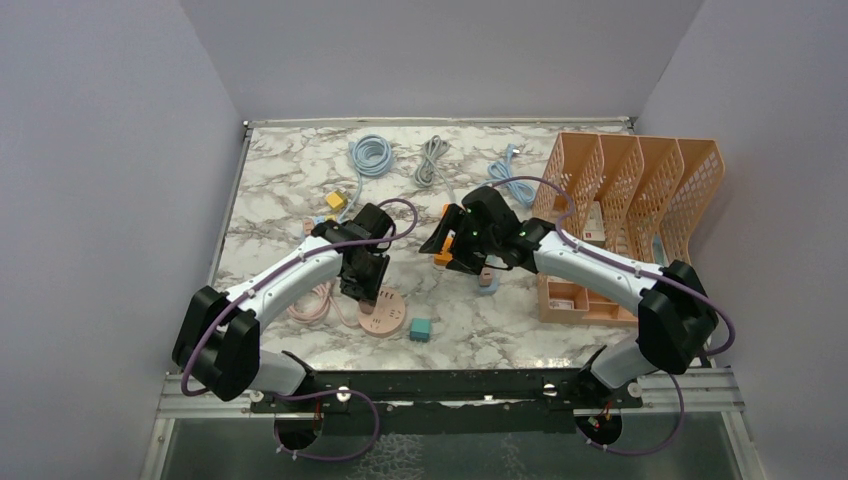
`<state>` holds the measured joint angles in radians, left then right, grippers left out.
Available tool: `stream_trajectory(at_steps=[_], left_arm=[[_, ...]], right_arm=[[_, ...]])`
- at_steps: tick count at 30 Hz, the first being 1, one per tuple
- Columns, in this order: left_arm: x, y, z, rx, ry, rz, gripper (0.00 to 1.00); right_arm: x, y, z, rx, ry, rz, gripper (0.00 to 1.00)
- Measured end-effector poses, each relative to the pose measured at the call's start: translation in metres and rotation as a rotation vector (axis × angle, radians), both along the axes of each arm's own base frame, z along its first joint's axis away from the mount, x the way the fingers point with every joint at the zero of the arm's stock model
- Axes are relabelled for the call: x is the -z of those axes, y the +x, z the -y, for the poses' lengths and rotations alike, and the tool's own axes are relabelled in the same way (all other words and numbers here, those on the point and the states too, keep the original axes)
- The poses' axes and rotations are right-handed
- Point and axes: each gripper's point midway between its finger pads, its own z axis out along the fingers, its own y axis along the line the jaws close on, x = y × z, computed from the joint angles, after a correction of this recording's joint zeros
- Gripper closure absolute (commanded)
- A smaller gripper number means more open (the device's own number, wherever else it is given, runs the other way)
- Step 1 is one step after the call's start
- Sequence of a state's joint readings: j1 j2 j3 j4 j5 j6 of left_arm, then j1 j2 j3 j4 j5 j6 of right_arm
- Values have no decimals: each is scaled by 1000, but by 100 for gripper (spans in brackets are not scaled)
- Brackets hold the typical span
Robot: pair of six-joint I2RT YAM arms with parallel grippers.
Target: Insert the plug
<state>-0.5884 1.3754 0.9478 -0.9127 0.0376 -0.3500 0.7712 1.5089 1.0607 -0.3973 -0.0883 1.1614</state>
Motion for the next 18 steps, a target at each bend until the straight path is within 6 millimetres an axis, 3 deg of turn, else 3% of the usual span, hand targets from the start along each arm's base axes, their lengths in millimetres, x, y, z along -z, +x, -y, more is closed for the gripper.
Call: stream_trajectory(at_steps=[12, 18], left_arm=[[4, 4, 6, -100, -68, 61, 100], [0, 24, 16, -208, -109, 127, 100]], right_arm=[[-2, 2, 5, 18, -14, 11, 26], [-15, 7, 18, 59, -44, 76, 26]])
